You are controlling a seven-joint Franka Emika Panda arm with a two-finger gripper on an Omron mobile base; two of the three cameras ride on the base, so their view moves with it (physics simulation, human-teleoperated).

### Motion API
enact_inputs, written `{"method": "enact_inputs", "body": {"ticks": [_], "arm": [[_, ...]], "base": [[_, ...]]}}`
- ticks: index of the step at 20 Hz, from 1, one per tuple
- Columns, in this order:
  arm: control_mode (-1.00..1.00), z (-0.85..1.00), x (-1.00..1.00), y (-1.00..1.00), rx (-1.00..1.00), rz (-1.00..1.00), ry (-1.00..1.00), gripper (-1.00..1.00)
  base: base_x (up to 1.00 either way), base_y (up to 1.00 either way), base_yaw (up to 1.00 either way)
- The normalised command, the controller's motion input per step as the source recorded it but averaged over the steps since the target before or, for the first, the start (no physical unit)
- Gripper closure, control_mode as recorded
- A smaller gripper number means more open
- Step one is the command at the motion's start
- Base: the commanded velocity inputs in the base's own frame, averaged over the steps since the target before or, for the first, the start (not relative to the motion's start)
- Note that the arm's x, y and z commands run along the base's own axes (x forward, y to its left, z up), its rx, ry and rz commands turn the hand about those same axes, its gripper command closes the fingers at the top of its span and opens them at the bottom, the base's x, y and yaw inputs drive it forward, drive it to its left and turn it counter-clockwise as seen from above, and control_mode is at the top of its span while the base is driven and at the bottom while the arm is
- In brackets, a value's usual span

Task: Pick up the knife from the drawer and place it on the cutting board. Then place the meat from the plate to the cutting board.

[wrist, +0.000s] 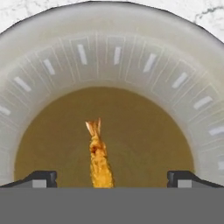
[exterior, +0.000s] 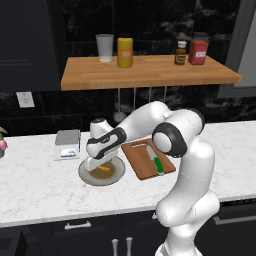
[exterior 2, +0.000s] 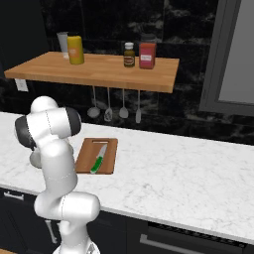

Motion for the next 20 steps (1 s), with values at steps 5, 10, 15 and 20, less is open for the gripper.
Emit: {"method": "enact_inputs", "body": {"ticks": [5, 10, 15, 20], "arm": [[-1.0, -0.15, 0.07, 0.0, 0.0, 0.01, 0.0, -1.0], [-1.0, -0.17, 0.0, 0.01, 0.0, 0.01, 0.0, 1.0], [-1.0, -0.16, -0.02, 0.0, 0.0, 0.0, 0.0, 1.0], [-1.0, -0.15, -0.16, 0.0, 0.0, 0.0, -0.01, 1.0]], "base": [[0.0, 0.0, 0.0], [0.0, 0.0, 0.0], [0.0, 0.0, 0.0], [0.0, 0.0, 0.0]]}}
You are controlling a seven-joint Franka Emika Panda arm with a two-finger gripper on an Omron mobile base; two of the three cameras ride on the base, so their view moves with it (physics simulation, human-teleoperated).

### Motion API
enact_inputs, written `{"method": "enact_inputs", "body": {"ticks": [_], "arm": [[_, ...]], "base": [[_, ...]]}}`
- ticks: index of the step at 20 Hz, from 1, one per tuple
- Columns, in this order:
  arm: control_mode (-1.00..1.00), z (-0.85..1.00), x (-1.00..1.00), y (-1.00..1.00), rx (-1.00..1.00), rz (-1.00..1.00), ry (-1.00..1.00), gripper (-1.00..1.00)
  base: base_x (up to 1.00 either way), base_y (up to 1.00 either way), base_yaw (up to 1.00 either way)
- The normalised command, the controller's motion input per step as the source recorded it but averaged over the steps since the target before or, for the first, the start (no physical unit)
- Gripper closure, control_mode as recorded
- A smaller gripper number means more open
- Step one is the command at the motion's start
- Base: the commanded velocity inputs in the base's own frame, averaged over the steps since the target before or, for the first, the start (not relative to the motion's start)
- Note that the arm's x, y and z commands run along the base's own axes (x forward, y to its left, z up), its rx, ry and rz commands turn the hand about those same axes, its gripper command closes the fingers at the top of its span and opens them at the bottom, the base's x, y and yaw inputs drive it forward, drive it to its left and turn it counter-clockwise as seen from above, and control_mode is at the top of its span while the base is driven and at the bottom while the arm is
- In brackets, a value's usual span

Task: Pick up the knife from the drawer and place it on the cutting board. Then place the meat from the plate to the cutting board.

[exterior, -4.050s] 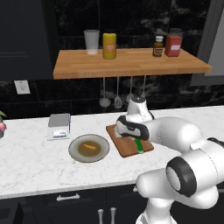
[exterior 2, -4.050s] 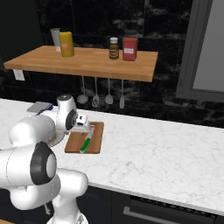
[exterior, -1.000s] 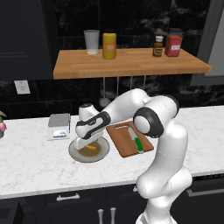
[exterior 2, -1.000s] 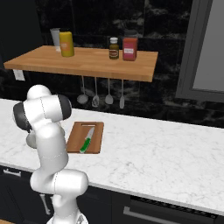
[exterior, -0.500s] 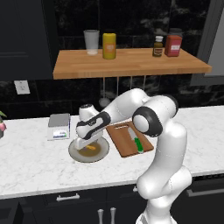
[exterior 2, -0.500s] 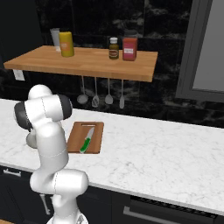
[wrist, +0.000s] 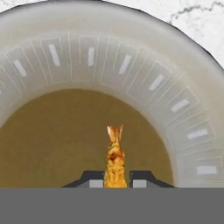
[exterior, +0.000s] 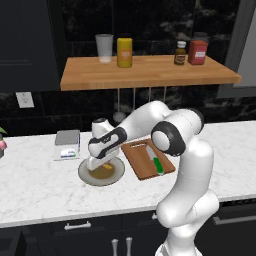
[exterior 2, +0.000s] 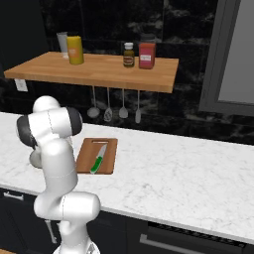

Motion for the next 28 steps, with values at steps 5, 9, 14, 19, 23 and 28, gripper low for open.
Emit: {"method": "enact_inputs", "body": {"ticks": [5, 9, 14, 19, 23, 28], "arm": [[-1.0, 0.06, -0.42, 0.0, 0.0, 0.0, 0.0, 1.0], [-1.0, 0.5, -0.48, -0.17, 0.0, 0.0, 0.0, 1.0], [-1.0, 0.57, -0.11, -0.51, 0.0, -0.02, 0.0, 1.0], [-1.0, 0.32, 0.0, -0.94, 0.05, -0.03, 0.0, 1.0], [-1.0, 0.03, 0.0, -0.86, 0.01, -0.04, 0.0, 1.0], [-1.0, 0.0, 0.03, -0.6, 0.0, -0.02, 0.0, 1.0]], "base": [[0.0, 0.0, 0.0], [0.0, 0.0, 0.0], [0.0, 0.0, 0.0], [0.0, 0.0, 0.0], [0.0, 0.0, 0.0], [0.0, 0.0, 0.0]]}}
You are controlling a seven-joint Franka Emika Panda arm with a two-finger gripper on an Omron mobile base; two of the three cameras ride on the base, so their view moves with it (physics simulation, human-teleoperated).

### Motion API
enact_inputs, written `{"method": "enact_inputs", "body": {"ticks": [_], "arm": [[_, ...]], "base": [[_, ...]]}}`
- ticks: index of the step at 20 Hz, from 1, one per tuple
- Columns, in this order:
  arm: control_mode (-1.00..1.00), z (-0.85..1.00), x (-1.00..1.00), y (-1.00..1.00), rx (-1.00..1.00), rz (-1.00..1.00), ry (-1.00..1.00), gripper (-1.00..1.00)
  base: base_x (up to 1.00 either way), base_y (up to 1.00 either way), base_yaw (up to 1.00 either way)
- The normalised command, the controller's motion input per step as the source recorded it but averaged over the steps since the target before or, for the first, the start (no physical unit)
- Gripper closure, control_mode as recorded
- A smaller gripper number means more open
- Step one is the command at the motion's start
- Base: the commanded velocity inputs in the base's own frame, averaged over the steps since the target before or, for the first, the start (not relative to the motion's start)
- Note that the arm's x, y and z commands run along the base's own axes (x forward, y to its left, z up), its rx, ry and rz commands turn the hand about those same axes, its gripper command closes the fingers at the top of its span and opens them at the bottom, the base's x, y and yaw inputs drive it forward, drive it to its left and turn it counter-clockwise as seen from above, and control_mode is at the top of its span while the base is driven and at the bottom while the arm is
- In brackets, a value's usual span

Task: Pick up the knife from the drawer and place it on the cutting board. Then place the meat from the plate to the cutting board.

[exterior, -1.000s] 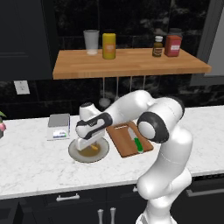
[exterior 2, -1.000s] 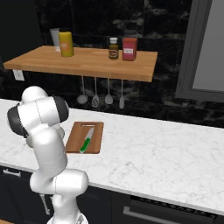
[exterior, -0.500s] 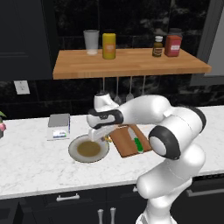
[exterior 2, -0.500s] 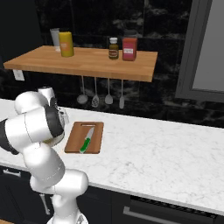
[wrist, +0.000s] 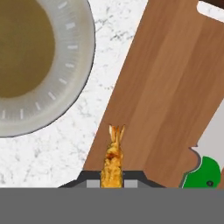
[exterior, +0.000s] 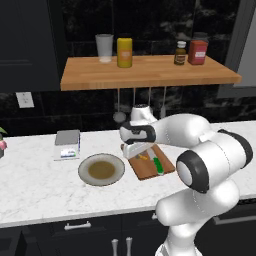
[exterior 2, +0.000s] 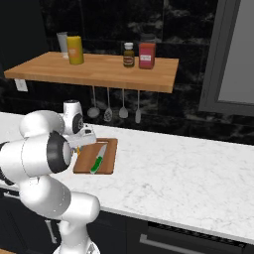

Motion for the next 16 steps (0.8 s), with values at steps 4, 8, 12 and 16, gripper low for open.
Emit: {"method": "enact_inputs", "body": {"ticks": [4, 8, 12, 16], "arm": [[-1.0, 0.0, 0.28, -0.2, 0.0, 0.0, 0.0, 1.0], [-1.0, -0.04, 0.4, -0.24, 0.0, 0.0, 0.0, 1.0], [-1.0, -0.18, 0.36, -0.09, 0.0, 0.0, 0.0, 1.0], [-1.0, -0.39, 0.24, 0.0, 0.0, 0.0, 0.0, 1.0]], "base": [[0.0, 0.0, 0.0], [0.0, 0.0, 0.0], [0.0, 0.0, 0.0], [0.0, 0.0, 0.0]]}}
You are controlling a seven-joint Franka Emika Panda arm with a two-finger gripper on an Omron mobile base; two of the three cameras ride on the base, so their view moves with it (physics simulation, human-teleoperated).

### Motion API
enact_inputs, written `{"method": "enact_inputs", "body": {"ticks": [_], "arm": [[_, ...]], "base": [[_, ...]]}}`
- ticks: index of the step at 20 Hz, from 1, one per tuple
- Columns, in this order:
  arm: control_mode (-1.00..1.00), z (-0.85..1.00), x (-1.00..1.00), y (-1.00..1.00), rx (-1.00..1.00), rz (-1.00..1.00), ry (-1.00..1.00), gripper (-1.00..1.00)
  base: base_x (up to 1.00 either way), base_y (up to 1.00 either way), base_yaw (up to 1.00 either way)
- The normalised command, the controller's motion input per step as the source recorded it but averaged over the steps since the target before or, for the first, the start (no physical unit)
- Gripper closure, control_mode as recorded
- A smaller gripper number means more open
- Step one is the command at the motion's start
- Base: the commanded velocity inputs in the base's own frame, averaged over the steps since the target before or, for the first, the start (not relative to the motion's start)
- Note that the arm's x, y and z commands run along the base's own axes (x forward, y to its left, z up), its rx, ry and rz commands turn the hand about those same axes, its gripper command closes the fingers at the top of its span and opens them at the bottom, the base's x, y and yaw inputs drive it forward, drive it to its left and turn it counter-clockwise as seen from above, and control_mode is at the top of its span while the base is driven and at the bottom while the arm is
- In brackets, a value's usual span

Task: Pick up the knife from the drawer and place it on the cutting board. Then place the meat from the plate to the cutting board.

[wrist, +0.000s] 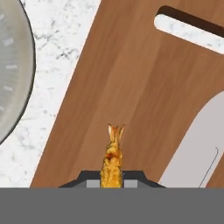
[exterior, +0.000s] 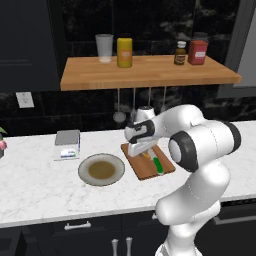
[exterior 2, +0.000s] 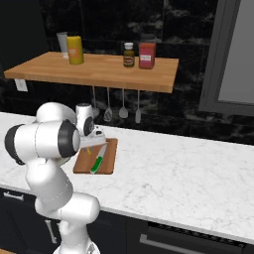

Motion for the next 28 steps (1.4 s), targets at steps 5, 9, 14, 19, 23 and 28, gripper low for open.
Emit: {"method": "enact_inputs", "body": {"ticks": [5, 9, 14, 19, 23, 28], "arm": [[-1.0, -0.44, 0.27, 0.02, 0.0, -0.02, 0.0, 1.0], [-1.0, -0.36, 0.28, 0.0, 0.0, -0.01, 0.0, 1.0], [-1.0, -0.13, 0.21, 0.0, 0.0, -0.02, 0.0, -1.0], [-1.0, 0.08, 0.03, 0.0, 0.0, -0.01, 0.0, -1.0], [-1.0, 0.2, -0.05, 0.0, 0.0, -0.03, 0.0, -1.0], [-1.0, 0.21, -0.44, 0.0, 0.0, -0.05, -0.03, -1.0]], "base": [[0.0, 0.0, 0.0], [0.0, 0.0, 0.0], [0.0, 0.0, 0.0], [0.0, 0.0, 0.0], [0.0, 0.0, 0.0], [0.0, 0.0, 0.0]]}}
